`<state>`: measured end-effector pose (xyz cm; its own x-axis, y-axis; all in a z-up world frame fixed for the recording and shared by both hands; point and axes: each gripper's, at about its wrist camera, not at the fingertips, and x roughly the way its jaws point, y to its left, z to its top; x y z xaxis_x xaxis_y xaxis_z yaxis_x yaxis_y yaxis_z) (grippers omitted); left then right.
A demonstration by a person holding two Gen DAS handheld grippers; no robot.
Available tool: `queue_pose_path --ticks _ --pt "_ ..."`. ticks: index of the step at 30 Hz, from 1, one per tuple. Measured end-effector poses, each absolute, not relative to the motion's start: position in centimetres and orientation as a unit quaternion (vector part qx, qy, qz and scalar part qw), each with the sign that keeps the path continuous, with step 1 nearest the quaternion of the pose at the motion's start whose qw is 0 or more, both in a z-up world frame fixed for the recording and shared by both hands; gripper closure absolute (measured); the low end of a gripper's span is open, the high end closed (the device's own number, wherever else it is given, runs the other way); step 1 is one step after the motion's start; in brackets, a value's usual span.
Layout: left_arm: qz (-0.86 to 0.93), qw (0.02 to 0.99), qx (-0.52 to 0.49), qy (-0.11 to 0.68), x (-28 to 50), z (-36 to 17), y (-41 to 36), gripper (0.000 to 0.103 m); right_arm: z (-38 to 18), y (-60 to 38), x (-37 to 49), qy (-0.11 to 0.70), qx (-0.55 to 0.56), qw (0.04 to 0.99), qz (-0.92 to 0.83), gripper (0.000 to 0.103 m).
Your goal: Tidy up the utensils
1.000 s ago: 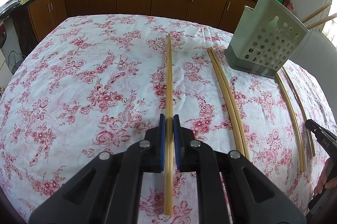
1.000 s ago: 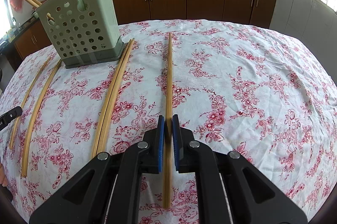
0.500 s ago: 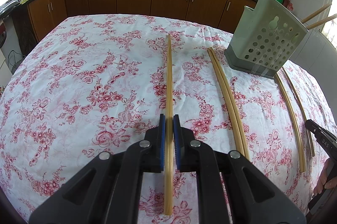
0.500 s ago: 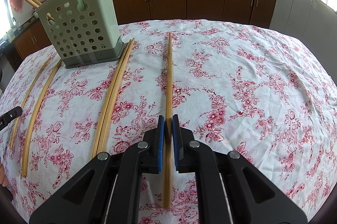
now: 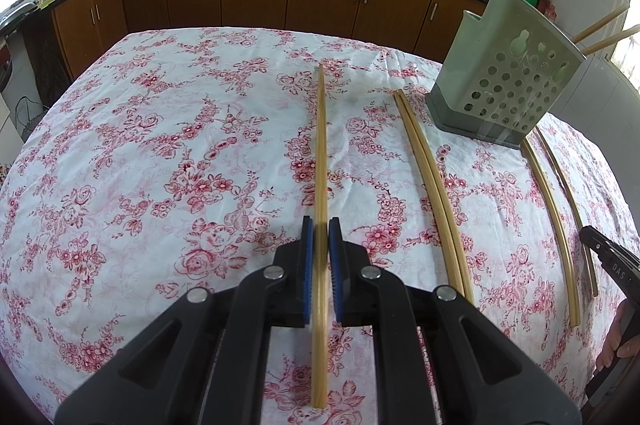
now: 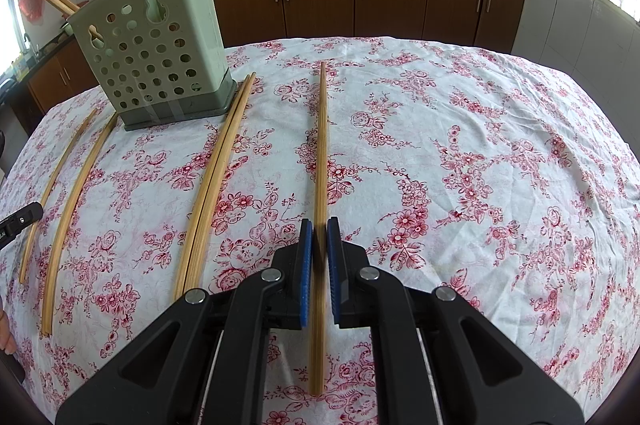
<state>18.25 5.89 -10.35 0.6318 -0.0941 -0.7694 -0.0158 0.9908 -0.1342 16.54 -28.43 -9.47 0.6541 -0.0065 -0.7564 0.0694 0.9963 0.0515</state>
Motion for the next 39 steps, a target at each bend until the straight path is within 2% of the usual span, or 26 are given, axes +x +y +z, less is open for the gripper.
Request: queue_pose_path --ticks 13,17,23,34,39 --pt "-0.021 0.901 -0.063 0.428 18.2 -10.4 5.7 0.092 -9.5 -28.4 16.6 0.415 0.039 0.909 -0.020 0.094" --pt "-0.017 0.901 -0.017 0.433 17.3 -10.3 4.7 0.092 -9.5 -28.4 16.3 0.416 0.038 0.909 -0.019 0.094" --pt "-0.018 0.901 -0.002 0.434 16.6 -10.3 4.9 0.094 -9.3 -28.7 15.8 0.416 0.045 0.908 -0.016 0.095" --pt "-0.046 0.945 -0.043 0.321 14.9 -0.2 6.1 0.095 -0.1 -29.5 13.4 0.288 0.051 0.956 -0.011 0.095" --pt "-0.057 0.953 -0.052 0.293 15.1 3.2 6.0 0.095 2.1 -29.5 13.3 0.263 0.060 0.963 0.001 0.095"
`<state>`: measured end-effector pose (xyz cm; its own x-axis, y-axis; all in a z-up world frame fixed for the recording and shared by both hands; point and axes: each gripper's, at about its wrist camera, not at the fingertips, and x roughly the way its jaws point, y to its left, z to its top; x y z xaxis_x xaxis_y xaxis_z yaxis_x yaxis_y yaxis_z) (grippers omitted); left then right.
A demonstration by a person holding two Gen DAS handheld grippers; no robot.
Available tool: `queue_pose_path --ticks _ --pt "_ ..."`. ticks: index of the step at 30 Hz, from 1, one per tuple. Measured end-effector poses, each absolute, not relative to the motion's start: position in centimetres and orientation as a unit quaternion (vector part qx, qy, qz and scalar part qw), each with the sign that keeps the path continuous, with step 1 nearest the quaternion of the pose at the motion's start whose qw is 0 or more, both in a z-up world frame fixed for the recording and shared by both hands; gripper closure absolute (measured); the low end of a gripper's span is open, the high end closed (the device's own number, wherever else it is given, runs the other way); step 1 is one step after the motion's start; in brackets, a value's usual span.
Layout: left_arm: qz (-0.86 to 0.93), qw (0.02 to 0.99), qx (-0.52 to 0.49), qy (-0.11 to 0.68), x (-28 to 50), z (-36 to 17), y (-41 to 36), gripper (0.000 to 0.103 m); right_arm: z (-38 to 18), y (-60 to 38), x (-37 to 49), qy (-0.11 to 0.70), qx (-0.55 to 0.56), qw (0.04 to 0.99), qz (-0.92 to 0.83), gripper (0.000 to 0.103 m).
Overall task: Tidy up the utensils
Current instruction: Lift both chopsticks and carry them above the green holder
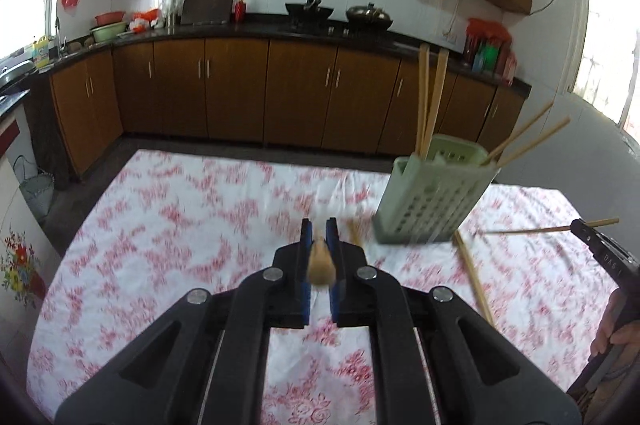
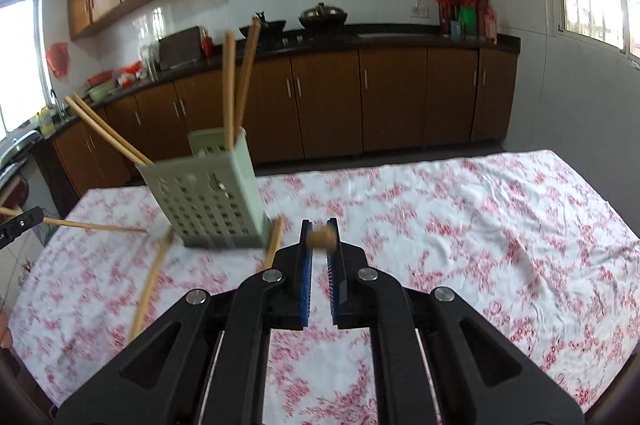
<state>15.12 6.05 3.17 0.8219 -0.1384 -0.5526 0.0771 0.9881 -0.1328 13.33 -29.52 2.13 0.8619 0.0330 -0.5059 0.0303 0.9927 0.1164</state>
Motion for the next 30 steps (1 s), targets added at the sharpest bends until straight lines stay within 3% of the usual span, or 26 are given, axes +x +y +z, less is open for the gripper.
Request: queue_pose_path --ticks 14,30 --pt "-0.123 0.967 -0.017 0.224 12.4 11.8 3.7 0.095 12.6 -27.4 11.8 0.116 0.090 0.986 0.086 0.095" --pt "-0.167 0.969 -0.006 0.183 11.3 16.5 0.4 0.095 14.2 -25.7 13.6 0.074 0.082 0.989 0.103 0.095"
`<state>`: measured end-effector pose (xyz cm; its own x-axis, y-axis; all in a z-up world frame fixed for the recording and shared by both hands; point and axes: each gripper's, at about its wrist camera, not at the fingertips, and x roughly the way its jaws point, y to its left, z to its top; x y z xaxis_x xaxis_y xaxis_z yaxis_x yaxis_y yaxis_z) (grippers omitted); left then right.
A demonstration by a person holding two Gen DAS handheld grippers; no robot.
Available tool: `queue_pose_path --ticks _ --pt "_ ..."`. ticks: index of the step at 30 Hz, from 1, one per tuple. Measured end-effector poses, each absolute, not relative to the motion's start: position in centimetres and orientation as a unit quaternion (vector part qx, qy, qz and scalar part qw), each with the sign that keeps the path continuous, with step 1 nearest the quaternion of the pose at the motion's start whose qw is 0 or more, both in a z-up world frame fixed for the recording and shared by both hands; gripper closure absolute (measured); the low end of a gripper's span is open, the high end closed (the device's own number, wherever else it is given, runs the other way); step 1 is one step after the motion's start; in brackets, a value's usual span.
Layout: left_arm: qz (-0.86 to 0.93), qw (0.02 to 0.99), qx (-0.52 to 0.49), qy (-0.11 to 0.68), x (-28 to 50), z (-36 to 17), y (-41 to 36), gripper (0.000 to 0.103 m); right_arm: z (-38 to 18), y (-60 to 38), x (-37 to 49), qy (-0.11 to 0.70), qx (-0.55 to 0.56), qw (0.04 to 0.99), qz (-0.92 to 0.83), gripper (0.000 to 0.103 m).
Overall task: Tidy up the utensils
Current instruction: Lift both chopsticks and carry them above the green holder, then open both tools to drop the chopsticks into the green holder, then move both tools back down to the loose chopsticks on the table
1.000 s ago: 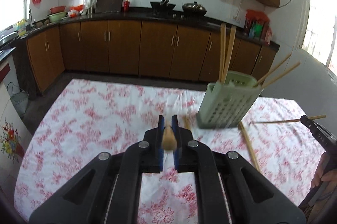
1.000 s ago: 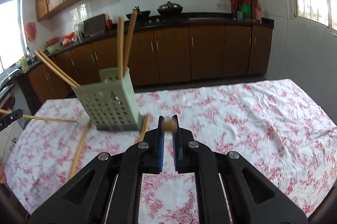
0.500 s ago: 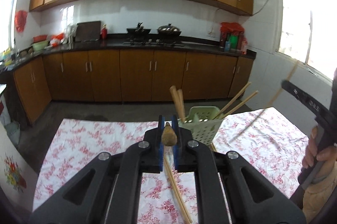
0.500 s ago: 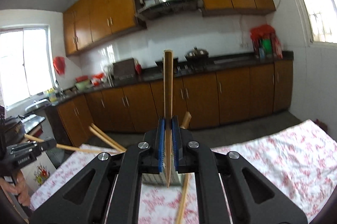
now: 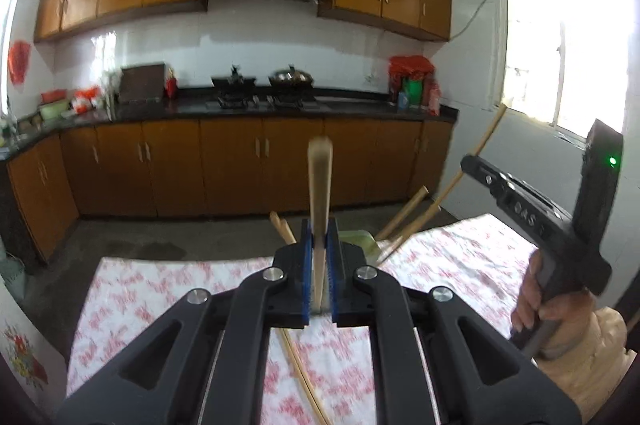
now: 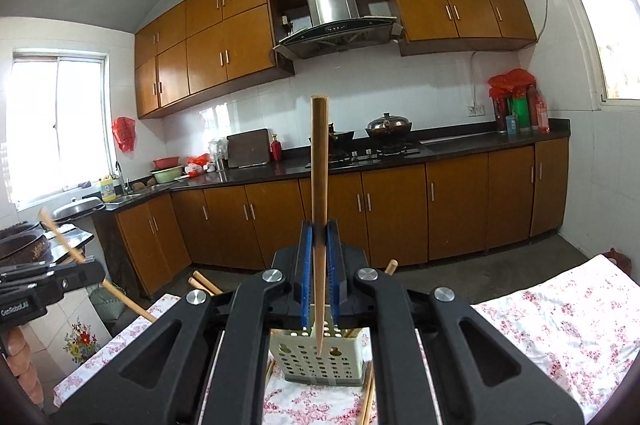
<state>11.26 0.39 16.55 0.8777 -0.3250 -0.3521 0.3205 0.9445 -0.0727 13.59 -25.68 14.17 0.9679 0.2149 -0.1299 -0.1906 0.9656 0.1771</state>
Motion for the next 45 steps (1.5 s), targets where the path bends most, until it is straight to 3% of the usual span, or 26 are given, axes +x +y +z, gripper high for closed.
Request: queue_pose_path --ticks 11,22,24,26,32,36,40,43,45 --pt "-0.119 0.989 -0.066 0.062 15.4 18.1 -1.7 0.095 13.5 -24.5 15.4 0.037 0.064 0.994 0.082 0.095" --pt "-0.128 0.981 -0.070 0.131 21.2 10.5 -3.5 0.095 9.5 -24.7 18.3 0.116 0.074 0.987 0.082 0.094" --pt "-0.126 0.979 -0.076 0.139 21.4 9.9 -3.3 0.092 9.7 -24.7 18.0 0.121 0.076 0.986 0.086 0.090" --pt "-0.129 0.979 -0.076 0.141 21.3 9.7 -3.0 0.086 10.2 -24.7 17.4 0.116 0.072 0.987 0.083 0.071" --pt "-0.134 0.980 -0.087 0.119 18.3 10.8 -1.2 0.067 12.2 -25.8 14.0 0.090 0.073 0.989 0.086 0.063" --pt "-0.123 0.980 -0.091 0.126 15.1 10.5 1.2 0.061 10.9 -26.9 11.4 0.108 0.079 0.987 0.083 0.062" --pt "-0.094 0.978 -0.063 0.174 13.0 6.7 3.0 0.056 5.0 -27.6 11.5 0.217 0.056 0.973 0.059 0.063" --pt "-0.067 0.965 -0.042 0.249 13.3 1.6 3.9 0.056 -0.2 -28.1 13.1 0.317 0.074 0.943 0.063 0.085" --pt "-0.060 0.949 -0.050 0.306 13.9 -1.7 4.6 0.060 -3.5 -27.7 13.9 0.367 0.089 0.923 0.073 0.088"
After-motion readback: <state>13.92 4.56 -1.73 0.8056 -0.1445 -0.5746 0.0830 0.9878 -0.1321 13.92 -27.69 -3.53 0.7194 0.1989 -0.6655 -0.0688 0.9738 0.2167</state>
